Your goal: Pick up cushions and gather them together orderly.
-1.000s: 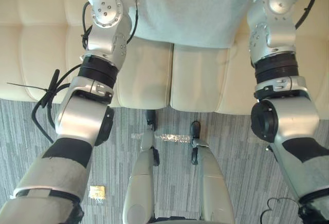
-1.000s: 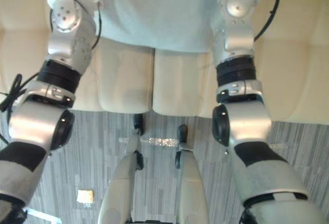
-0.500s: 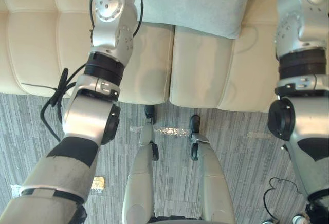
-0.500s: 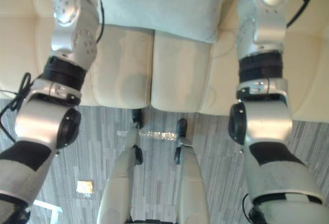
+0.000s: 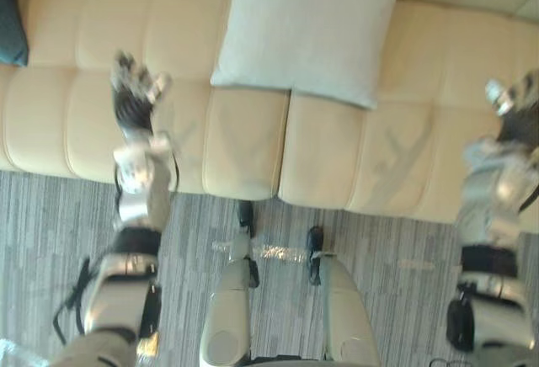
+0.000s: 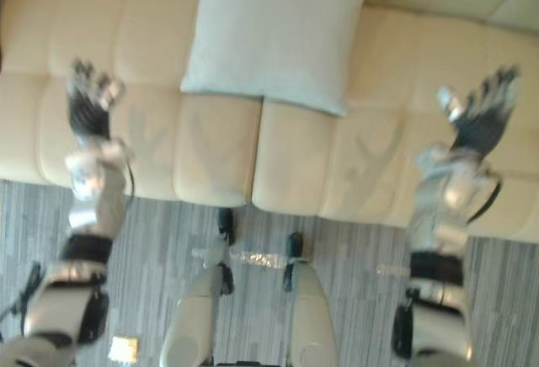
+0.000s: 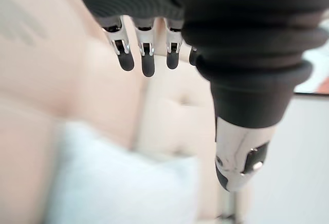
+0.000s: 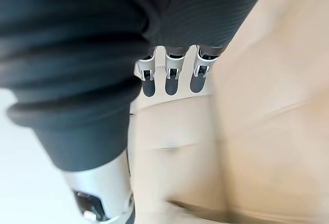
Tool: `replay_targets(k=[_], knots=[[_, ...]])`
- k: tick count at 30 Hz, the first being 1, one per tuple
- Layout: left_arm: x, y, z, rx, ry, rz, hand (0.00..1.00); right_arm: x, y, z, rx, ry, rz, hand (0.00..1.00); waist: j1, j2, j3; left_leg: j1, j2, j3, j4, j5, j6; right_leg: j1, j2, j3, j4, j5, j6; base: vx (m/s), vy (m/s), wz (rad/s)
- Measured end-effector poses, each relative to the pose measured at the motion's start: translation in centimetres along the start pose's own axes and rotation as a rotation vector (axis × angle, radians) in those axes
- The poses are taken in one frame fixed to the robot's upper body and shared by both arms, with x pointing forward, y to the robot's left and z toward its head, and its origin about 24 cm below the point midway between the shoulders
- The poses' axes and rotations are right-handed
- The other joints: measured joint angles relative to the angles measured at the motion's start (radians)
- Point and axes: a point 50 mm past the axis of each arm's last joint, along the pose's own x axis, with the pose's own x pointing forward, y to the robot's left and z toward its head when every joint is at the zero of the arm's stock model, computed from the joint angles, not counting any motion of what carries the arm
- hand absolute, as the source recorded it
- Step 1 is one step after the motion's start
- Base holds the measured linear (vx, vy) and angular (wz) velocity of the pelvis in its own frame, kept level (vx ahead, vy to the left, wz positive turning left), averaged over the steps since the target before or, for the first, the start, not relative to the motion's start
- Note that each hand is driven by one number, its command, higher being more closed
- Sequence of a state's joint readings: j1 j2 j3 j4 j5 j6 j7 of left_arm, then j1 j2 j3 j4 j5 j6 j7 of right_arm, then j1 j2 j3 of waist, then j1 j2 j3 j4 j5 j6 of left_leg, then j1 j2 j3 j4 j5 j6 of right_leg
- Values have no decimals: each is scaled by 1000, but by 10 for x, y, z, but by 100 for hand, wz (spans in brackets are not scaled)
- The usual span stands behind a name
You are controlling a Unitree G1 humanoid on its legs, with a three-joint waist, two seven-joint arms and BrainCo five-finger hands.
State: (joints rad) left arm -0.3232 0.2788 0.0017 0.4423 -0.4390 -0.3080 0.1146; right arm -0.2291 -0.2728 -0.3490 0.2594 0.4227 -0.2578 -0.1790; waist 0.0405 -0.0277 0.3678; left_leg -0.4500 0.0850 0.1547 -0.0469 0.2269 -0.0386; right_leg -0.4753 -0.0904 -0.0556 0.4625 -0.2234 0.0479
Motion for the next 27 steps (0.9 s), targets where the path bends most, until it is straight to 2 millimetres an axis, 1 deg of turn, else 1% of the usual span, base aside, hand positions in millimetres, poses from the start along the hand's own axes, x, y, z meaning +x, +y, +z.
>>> replay_targets(k=[1,2,3,4,5,6,7,8,9,12,14,17,20,24,25,26,27], knots=[[-28,-2,-37,20,145,-24,0,-27,-10,-27,-37,107,-12,0,1,-4,-20,32,-3,0,0,-15,-5,41,-2,-2,-18,-5,1,72,-27,4],[-40,-2,-50,26,201,-26,0,-37,-15,-37,-53,151,-19,0,0,-5,-30,46,-5,1,1,-19,-5,58,-4,-3,-23,-7,1,77,-18,3],[-63,-1,-75,45,317,-33,0,-60,-26,-59,-94,255,-37,0,0,-8,-59,72,-8,2,0,-31,-6,88,-6,-4,-39,-11,2,72,-15,-1],[-83,2,-94,68,413,-34,0,-79,-33,-77,-125,350,-51,0,2,-10,-87,95,-9,4,0,-39,-7,118,-9,-9,-57,-13,2,117,-17,1],[-105,7,-113,95,516,-24,0,-101,-42,-95,-140,459,-79,0,2,-10,-120,125,-10,3,-1,-47,-8,158,-12,-18,-79,-15,2,104,-15,1],[-118,9,-122,120,573,-23,0,-116,-47,-106,-156,526,-92,0,2,-10,-144,143,-10,3,-2,-55,-14,184,-12,-19,-93,-15,2,141,-21,3],[-143,15,-138,157,676,-10,0,-148,-59,-125,-185,666,-116,0,1,-8,-190,176,-10,3,-3,-64,-12,229,-11,-23,-125,-15,3,112,-23,1],[-151,17,-143,162,712,2,0,-158,-62,-131,-193,715,-125,0,1,-8,-205,188,-10,4,-3,-67,-14,238,-11,-24,-135,-15,3,94,-23,-1],[-163,21,-150,177,767,19,0,-175,-67,-140,-211,794,-133,0,2,-8,-229,209,-10,6,-8,-75,-18,264,-11,-24,-151,-14,3,52,-13,-5],[-189,31,-162,193,876,73,0,-211,-72,-158,-210,969,-159,0,2,-2,-269,277,-9,22,-45,-77,-22,328,-8,-16,-196,-6,8,77,-12,-13],[-198,34,-166,209,926,86,0,-224,-75,-162,-209,1032,-163,0,2,4,-284,309,-9,29,-55,-76,-24,370,-6,-12,-236,9,12,75,-1,-12],[-204,38,-168,216,953,107,0,-231,-78,-164,-207,1065,-179,0,1,-1,-295,333,-12,30,-55,-81,-25,412,-6,-12,-273,21,20,84,0,-1],[-208,39,-170,213,978,128,0,-231,-77,-166,-200,1071,-184,0,0,-6,-303,359,-18,36,-56,-88,-24,447,-10,-5,-296,30,24,52,6,-6],[-213,35,-174,199,1007,128,0,-225,-66,-171,-183,1085,-164,0,7,-6,-301,362,-16,77,-55,-95,-17,438,-11,37,-317,56,37,4,31,-29],[-213,34,-174,199,1010,128,0,-224,-61,-173,-178,1087,-150,0,12,-8,-299,358,-12,88,-54,-99,-15,429,-8,50,-320,67,50,-22,40,-44],[-212,35,-174,203,1007,127,0,-221,-54,-175,-176,1085,-129,0,13,-13,-295,342,-7,97,-35,-111,-14,417,-3,62,-315,81,52,-28,23,-47],[-205,34,-173,207,992,122,0,-217,-45,-176,-172,1081,-97,0,15,-16,-280,303,9,106,22,-134,-11,386,6,69,-297,104,63,-113,18,-48]])
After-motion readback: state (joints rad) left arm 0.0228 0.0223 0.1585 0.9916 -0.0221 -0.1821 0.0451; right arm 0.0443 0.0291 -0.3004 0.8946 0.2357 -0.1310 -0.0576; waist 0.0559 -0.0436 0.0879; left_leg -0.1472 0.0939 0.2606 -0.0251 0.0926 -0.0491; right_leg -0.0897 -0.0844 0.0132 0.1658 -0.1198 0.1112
